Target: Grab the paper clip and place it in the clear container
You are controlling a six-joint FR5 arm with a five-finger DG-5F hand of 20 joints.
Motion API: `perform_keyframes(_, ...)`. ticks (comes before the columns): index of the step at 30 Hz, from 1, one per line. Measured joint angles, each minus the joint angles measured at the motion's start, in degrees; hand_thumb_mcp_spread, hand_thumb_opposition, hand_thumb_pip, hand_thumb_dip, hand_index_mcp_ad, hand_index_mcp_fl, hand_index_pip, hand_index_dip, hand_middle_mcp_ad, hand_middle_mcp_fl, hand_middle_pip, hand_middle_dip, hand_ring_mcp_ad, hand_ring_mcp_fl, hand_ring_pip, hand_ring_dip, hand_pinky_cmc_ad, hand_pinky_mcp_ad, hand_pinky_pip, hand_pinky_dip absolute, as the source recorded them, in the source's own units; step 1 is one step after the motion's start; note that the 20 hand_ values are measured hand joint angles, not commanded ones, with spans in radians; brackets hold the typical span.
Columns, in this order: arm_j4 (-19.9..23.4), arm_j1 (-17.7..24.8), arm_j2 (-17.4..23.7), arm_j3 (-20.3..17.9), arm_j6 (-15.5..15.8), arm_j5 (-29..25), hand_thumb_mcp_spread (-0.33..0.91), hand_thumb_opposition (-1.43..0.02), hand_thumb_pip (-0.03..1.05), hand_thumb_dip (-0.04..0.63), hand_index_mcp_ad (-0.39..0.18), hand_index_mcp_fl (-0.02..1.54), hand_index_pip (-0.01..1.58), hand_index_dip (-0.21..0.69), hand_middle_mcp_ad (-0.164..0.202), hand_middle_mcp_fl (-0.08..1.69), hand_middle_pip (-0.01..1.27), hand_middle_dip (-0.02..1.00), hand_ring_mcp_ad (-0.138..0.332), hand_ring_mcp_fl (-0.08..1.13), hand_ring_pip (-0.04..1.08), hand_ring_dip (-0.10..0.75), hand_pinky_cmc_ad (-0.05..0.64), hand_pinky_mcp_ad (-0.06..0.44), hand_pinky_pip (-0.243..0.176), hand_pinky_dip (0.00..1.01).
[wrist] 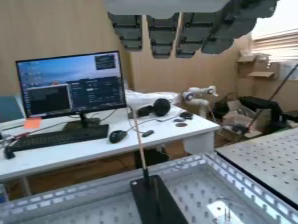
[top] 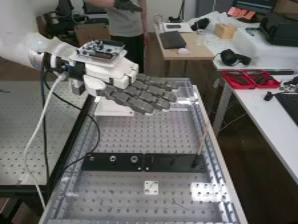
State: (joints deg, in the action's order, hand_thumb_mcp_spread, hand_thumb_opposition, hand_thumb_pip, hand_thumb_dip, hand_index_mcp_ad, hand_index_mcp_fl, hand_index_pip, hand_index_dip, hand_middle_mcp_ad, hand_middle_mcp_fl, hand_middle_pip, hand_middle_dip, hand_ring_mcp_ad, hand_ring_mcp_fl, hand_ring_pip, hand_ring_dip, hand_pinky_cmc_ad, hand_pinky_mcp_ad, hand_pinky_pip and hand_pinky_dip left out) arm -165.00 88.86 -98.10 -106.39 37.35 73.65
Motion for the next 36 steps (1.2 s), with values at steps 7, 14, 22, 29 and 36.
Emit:
perform_keyframes(7, 2.0, 0.5, -3.5, -2.5, -3.7, -7.0, 0.36, -0.51, 0.4, 0.129, -0.087, 0.14, 0.07, 0.035, 0.065, 0.1, 0.1, 0.07, 0.049, 0.0, 0.05, 0.023, 0.141, 0.152, 0.002, 0.14)
perform_keyframes(14, 2.9, -2.4, -6.4, -2.4, -4.1, -5.9, 0.38, -0.64, 0.45, 0.154, -0.108, 0.23, 0.09, 0.052, 0.061, 0.12, 0.1, 0.09, 0.063, -0.01, 0.09, 0.045, 0.267, 0.227, 0.002, 0.19)
perform_keyframes(22, 4.4, -8.0, -11.1, 0.0, -4.4, -2.1, 0.41, -0.71, 0.47, 0.18, -0.101, 0.31, 0.24, 0.075, 0.066, 0.13, 0.12, 0.11, 0.086, -0.01, 0.1, 0.056, 0.302, 0.265, 0.003, 0.2)
perform_keyframes(29, 4.5, -11.2, -14.1, 3.0, -2.7, 2.5, 0.43, -0.74, 0.48, 0.208, -0.101, 0.33, 0.5, 0.101, 0.066, 0.13, 0.12, 0.13, 0.086, 0.0, 0.11, 0.061, 0.312, 0.265, 0.005, 0.2)
perform_keyframes(36, 4.7, -14.1, -16.5, 5.9, -0.3, 7.8, 0.43, -0.77, 0.48, 0.215, -0.101, 0.32, 0.69, 0.101, 0.066, 0.13, 0.12, 0.13, 0.086, 0.0, 0.1, 0.065, 0.312, 0.265, 0.002, 0.19)
